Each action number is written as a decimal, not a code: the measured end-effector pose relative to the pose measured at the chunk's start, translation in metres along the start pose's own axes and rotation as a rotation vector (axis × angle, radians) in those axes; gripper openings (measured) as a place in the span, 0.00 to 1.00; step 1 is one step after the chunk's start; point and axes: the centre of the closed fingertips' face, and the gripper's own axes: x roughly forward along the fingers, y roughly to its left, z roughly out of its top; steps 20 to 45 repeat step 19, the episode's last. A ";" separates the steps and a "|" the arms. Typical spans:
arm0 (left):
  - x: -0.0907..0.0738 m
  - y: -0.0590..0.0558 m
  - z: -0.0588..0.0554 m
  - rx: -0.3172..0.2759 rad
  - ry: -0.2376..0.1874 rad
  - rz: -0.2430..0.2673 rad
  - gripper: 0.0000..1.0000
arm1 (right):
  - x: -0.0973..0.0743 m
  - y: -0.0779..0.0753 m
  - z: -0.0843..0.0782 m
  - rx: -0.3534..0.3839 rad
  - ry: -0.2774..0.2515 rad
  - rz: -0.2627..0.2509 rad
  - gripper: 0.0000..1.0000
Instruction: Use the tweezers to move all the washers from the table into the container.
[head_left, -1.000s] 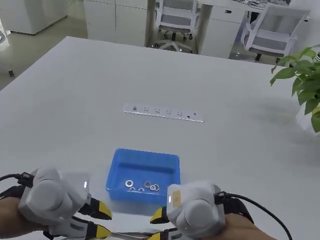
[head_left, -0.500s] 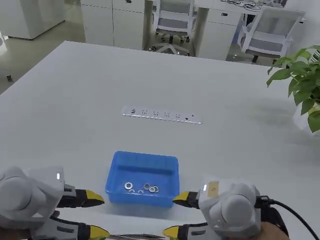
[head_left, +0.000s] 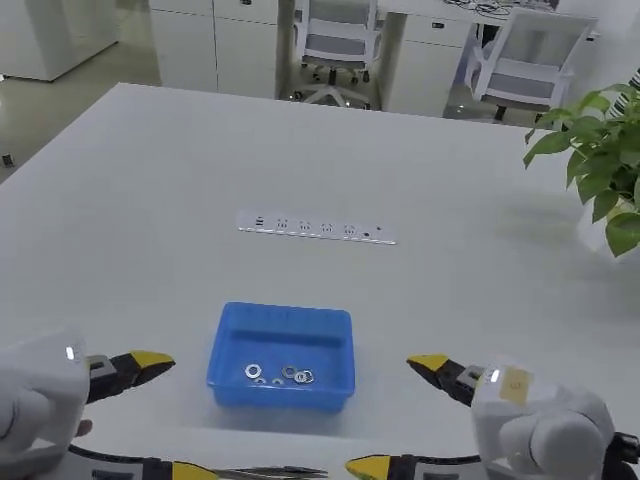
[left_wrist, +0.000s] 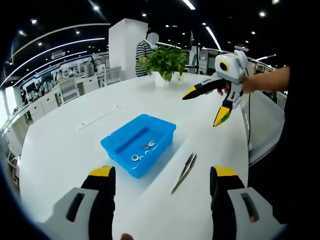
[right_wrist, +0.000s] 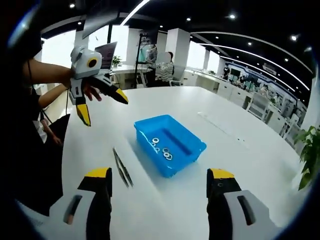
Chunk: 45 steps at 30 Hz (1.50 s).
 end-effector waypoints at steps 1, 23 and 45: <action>-0.001 0.000 0.001 -0.002 -0.008 0.008 0.86 | -0.001 0.000 0.003 0.007 -0.020 -0.005 0.82; -0.003 -0.004 -0.002 -0.034 -0.045 0.035 0.99 | -0.010 0.010 -0.014 0.044 -0.009 -0.022 1.00; -0.003 -0.004 -0.002 -0.034 -0.045 0.035 0.99 | -0.010 0.010 -0.014 0.044 -0.009 -0.022 1.00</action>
